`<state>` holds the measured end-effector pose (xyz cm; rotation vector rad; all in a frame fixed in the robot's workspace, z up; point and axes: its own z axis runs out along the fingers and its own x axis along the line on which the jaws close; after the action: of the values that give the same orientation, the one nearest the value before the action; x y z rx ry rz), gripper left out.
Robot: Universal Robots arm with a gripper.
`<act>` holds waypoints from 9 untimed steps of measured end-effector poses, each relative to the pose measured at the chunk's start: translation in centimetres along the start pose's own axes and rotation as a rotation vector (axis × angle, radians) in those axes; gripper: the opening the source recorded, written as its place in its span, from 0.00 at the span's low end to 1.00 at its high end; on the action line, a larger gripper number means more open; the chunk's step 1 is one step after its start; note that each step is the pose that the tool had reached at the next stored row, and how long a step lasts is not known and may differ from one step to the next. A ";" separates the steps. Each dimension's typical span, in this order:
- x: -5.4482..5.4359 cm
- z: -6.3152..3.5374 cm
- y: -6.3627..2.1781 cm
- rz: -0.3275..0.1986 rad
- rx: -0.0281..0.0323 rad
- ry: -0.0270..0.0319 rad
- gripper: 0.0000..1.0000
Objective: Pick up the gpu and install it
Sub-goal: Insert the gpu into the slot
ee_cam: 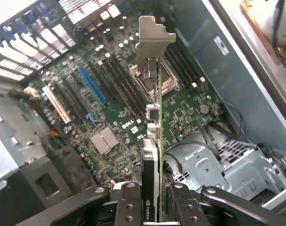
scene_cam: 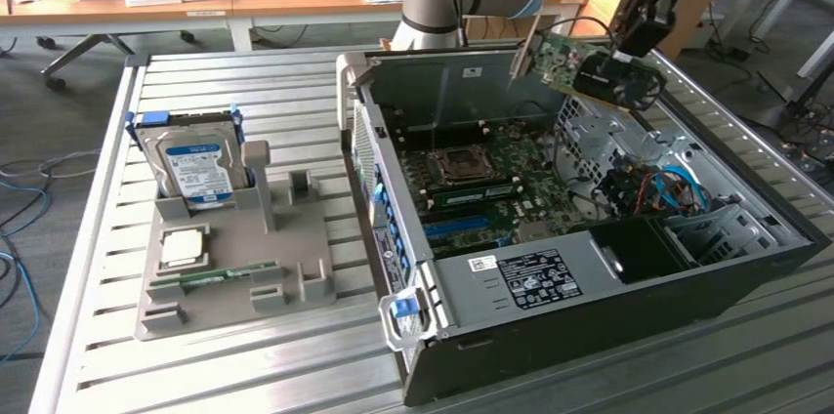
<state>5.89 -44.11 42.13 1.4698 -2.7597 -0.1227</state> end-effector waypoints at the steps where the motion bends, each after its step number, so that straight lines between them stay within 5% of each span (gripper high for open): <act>1: 0.0 0.00 0.00 -0.018 -0.0004 0.0013 0.27; 9: 0.0 0.00 0.00 -0.163 -0.0042 0.0123 0.27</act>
<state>5.89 -44.11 42.12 1.6868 -2.6253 -0.1204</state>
